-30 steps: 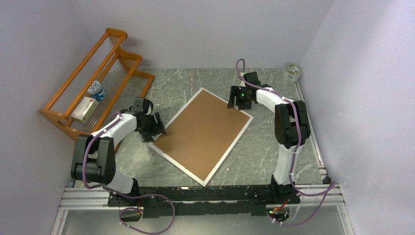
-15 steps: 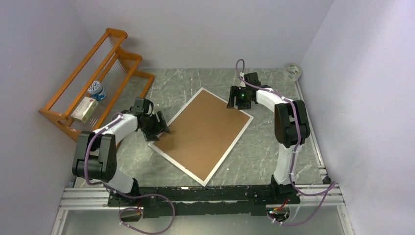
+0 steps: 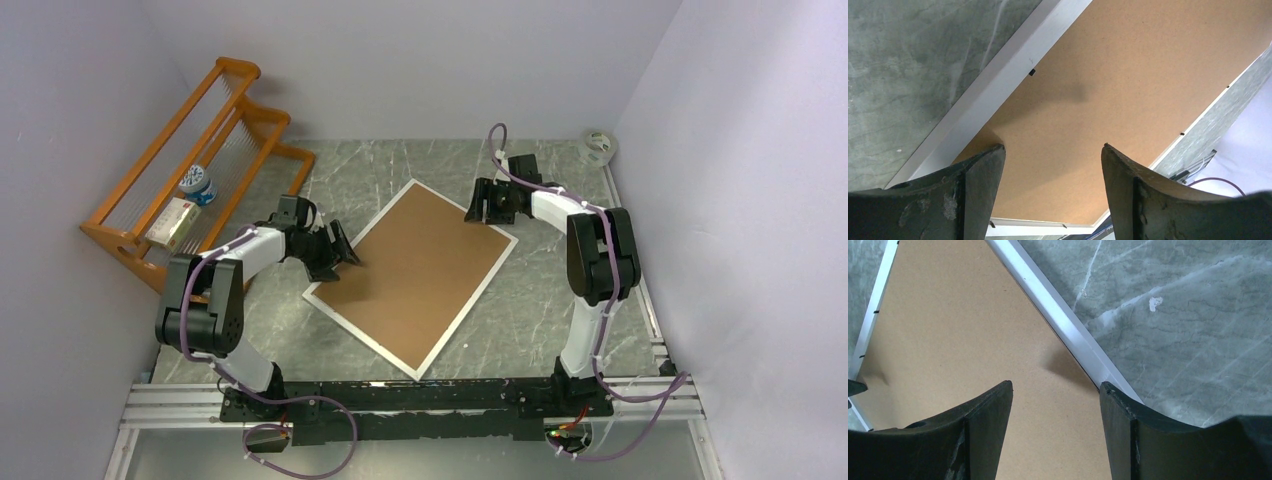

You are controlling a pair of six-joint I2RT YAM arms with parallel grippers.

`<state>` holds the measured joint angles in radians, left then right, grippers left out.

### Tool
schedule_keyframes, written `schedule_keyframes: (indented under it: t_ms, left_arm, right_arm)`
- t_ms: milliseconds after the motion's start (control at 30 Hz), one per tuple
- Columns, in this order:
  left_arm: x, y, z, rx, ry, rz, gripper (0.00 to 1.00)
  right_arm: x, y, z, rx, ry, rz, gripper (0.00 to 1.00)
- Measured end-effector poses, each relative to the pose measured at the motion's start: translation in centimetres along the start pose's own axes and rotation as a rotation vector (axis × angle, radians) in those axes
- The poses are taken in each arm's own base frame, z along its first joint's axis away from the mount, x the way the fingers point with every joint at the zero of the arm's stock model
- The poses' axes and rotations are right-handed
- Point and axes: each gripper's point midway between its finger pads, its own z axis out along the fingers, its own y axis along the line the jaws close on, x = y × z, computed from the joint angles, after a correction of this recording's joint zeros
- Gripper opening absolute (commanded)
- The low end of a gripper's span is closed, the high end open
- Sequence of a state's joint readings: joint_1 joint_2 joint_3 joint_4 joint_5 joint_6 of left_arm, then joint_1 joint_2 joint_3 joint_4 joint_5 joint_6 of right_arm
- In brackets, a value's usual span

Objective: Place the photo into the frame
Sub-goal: Adjust the photo frame at the center of the board.

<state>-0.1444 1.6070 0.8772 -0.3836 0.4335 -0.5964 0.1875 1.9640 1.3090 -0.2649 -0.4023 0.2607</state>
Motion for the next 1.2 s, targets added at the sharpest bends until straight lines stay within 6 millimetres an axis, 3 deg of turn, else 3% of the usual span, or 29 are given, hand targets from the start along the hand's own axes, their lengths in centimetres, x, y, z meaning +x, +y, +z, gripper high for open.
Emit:
schedule_keyframes:
  t_ms: [233,500,633,833,1100,1200]
  left_arm:
    - [-0.2,0.7,-0.7,-0.077,-0.035,-0.01,0.81]
    - [1.8,5.7,-3.9,-0.318,-0.137,-0.085,0.93]
    - [2.2,6.6,-5.2,-0.366,-0.192,-0.111,0.94]
    - [4.2,8.4,-4.8,-0.406,-0.163,-0.149,0.94]
    - [4.5,8.2,-4.5,-0.386,-0.141,-0.141,0.94]
    - [3.6,7.6,-5.0,-0.384,-0.155,-0.119,0.94]
  right_arm:
    - [1.4,0.3,-0.7,0.0,0.021,-0.001,0.65]
    - [2.7,1.7,-0.6,-0.016,0.056,-0.002,0.64]
    - [3.5,2.1,-0.6,-0.018,0.074,0.004,0.62]
    - [4.8,2.8,-0.5,-0.016,0.107,-0.003,0.53]
    - [6.1,2.9,-1.4,0.083,0.106,0.005,0.5]
    - [5.4,3.1,-2.6,0.115,0.06,0.025,0.54]
